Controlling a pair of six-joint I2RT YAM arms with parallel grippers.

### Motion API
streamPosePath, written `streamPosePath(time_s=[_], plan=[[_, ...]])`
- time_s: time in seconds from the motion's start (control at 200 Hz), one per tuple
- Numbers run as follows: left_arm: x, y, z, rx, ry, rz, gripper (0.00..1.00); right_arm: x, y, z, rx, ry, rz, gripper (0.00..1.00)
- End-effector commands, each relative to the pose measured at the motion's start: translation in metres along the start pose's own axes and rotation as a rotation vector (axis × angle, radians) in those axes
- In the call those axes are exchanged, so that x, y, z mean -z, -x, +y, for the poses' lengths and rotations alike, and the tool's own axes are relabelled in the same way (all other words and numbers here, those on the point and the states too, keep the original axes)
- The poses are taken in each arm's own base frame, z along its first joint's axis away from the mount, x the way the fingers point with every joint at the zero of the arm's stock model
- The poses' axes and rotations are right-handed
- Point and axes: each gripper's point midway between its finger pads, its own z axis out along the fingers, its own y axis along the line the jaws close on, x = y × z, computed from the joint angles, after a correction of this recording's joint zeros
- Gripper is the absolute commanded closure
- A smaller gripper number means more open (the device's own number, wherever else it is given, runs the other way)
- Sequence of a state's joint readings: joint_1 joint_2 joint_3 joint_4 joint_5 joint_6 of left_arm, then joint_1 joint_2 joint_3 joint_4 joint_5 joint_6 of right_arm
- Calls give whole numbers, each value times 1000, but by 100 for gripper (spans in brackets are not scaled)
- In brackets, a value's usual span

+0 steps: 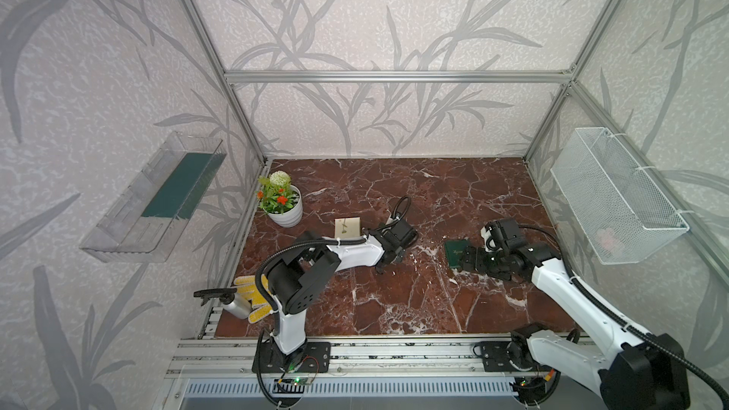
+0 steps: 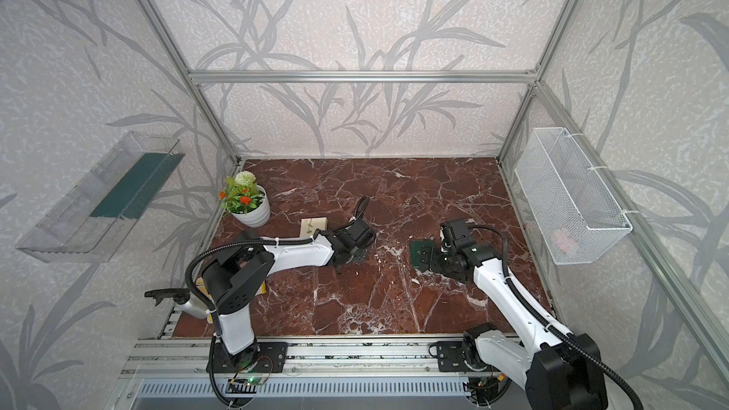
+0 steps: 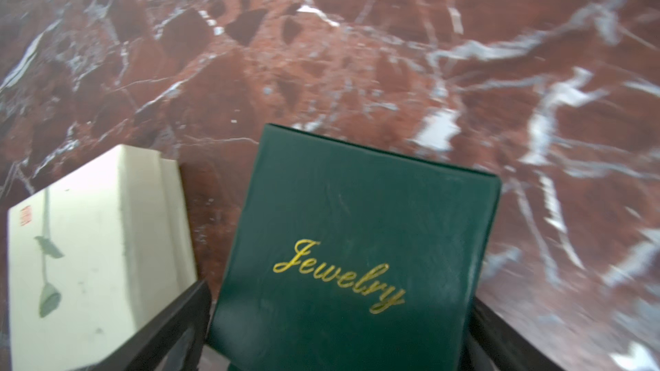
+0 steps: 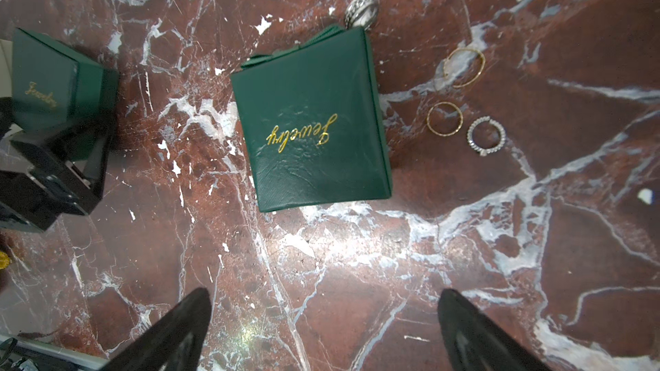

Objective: Take the rings out of the lift-off lid box
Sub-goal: Move the jewelry box to the center of the board, then adjust the jewelry box at the center of the board.

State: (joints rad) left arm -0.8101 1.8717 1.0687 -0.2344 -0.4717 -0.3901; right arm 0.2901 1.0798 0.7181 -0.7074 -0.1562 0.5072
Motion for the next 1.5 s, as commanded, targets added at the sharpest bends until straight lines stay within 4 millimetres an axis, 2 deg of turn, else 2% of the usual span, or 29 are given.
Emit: streamPosePath(time_s=[0.0, 0.08, 0.15, 0.3, 0.425, 0.545, 0.65, 0.83, 1.02, 1.335, 1.495], plan=[[-5, -12, 30, 38, 81, 36, 1, 2, 10, 2, 7, -14, -19, 1], [-3, -1, 42, 50, 102, 19, 1, -3, 11, 0, 9, -31, -14, 1], [7, 14, 47, 47, 106, 0, 1, -9, 13, -1, 8, -37, -10, 1], [51, 50, 36, 121, -49, -60, 1, -21, 23, 6, 62, -6, -2, 1], [81, 62, 32, 188, -167, -97, 1, -28, 38, 9, 79, -4, -12, 1], [94, 56, 32, 198, -213, -91, 1, -39, 47, 10, 83, -14, 5, 1], [97, 44, 37, 209, -218, -80, 1, -49, 50, 15, 77, 8, 17, 0], [99, 24, 43, 203, -234, -84, 1, -63, 45, 23, 72, 44, 43, 4], [100, 9, 48, 206, -234, -99, 1, -66, 38, 40, 126, 47, 42, 5], [105, 8, 49, 222, -253, -104, 1, -73, 14, 75, 189, 31, 47, 7], [107, 7, 51, 234, -256, -112, 1, -81, 8, 93, 237, 8, 46, 7]])
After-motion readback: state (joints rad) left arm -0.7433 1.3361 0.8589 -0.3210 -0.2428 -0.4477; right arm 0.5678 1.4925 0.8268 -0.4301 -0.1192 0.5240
